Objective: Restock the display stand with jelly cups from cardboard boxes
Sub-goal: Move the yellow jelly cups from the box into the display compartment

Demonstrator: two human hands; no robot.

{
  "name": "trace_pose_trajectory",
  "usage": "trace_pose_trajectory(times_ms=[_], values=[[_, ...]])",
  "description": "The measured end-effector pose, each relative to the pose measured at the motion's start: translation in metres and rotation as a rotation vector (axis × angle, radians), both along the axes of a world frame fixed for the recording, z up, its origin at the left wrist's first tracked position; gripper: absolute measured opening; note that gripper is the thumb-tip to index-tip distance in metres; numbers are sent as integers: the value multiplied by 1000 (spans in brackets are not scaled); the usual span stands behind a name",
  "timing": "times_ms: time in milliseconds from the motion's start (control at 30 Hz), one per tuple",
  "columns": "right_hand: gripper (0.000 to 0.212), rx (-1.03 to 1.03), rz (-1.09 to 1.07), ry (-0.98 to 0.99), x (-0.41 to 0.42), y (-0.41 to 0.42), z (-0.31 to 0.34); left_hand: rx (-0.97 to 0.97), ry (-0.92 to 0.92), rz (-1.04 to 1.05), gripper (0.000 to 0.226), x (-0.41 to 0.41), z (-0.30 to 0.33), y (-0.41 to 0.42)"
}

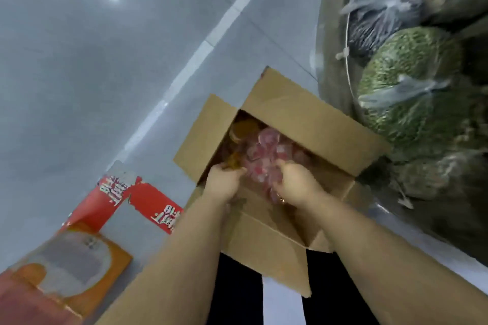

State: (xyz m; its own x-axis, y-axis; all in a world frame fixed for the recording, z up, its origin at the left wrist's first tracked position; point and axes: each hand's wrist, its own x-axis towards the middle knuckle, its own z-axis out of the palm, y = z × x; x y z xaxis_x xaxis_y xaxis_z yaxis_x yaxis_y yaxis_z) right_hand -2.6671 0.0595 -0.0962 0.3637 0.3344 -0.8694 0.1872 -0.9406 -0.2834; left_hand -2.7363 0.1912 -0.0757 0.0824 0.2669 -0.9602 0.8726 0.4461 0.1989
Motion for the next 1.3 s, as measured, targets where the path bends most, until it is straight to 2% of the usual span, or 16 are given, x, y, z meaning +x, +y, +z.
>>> trace_pose_trajectory(times_ms=[33,133,200,267,333,400,467,567,667,767,833,933,1000,1033,1167,1300], values=[[41,68,67,-32,7,8,-18,-13,18,23,6,5,-18,-2],[59,212,228,-128,24,37,-53,-4,76,52,9,11,-64,-10],[51,179,399,-236,26,53,-75,19,118,26,24,9,-98,-12],[38,159,577,-426,19,60,-93,46,139,-44,25,6,-125,-12],[45,109,706,-640,11,62,-103,52,133,-105,19,7,-141,-17],[49,77,746,-712,7,66,-104,87,135,-139,20,11,-146,-21],[44,95,720,-764,8,69,-106,115,136,-124,14,13,-150,-23],[41,84,685,-747,13,70,-97,99,132,-17,32,7,-138,-23],[34,21,544,-533,16,45,-87,124,39,60,46,2,-98,-21],[37,10,214,-369,12,1,-48,102,-102,102,51,-11,-34,-20],[37,11,-109,-246,4,-18,-10,95,-194,110,46,-20,9,-21],[19,129,-733,43,-9,-33,70,89,-359,109,39,-19,90,-20],[10,289,-987,189,-10,-35,144,93,-514,9,41,-7,158,-15],[15,369,-1072,244,-10,-33,182,88,-587,-35,42,1,192,-11],[49,656,-1146,279,3,-27,325,83,-865,-185,50,40,325,7],[48,886,-1107,30,17,-30,447,98,-1160,-379,55,78,448,10]])
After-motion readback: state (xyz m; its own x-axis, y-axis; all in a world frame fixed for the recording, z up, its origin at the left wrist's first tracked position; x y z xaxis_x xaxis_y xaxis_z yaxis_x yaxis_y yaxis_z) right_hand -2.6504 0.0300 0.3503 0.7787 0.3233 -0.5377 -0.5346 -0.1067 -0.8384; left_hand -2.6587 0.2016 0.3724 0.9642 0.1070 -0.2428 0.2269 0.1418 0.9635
